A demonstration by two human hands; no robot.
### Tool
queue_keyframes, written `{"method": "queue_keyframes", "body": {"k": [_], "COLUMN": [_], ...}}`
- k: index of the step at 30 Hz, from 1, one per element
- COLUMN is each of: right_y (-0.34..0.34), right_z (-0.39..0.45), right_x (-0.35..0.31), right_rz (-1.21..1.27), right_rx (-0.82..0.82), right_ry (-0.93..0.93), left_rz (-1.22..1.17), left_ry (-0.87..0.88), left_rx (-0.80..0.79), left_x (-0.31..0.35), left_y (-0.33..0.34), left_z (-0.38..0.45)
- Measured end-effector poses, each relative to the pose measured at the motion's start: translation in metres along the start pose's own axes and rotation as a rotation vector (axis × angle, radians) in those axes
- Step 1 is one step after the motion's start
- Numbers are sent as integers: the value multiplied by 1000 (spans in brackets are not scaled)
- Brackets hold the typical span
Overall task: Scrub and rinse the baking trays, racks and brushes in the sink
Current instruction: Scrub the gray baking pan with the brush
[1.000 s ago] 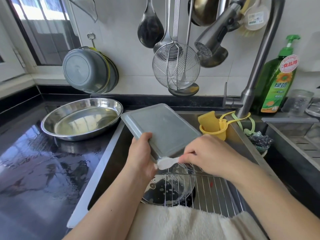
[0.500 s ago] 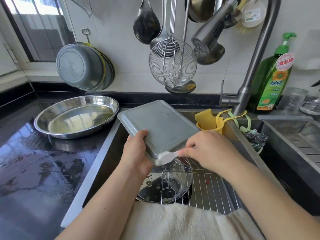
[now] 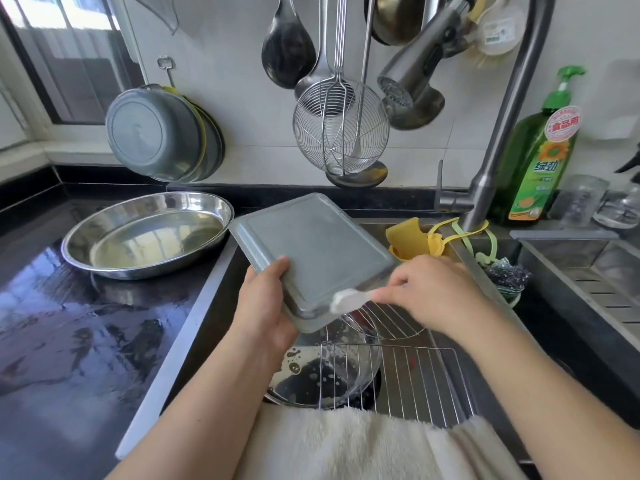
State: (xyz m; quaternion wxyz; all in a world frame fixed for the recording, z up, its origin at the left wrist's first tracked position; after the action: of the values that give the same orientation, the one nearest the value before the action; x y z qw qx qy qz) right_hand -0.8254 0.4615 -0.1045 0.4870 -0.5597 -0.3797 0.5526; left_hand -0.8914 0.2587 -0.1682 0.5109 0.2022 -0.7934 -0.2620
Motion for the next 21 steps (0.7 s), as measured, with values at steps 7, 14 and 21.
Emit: {"method": "queue_keyframes", "body": {"k": [7,14,21], "right_y": [-7,6,9], "right_z": [0,-2,-6], "right_x": [14,-13,-16], "right_rz": [-68,-48,-11], "right_rx": [35,20,-50], "right_ry": [74,-17,-37], "left_rz": [-9,-24,-75], "left_ry": [34,0,-22], "left_rx": [5,-44,-38], "left_x": [2,-2,-5], "left_y": [0,7,8], "left_z": [-3,-8,-5]}}
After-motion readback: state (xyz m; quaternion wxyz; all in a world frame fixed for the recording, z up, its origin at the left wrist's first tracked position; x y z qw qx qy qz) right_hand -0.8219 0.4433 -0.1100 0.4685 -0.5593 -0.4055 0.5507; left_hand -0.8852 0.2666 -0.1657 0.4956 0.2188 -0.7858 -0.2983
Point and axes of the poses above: each hand's wrist, its own z-axis towards the middle knuckle, its own y-axis out of the palm, x = y × z, the point moved 6 cm from there along z, towards the middle knuckle, and after that the axes turned 5 degrees about -y, right-handed, at the moved point
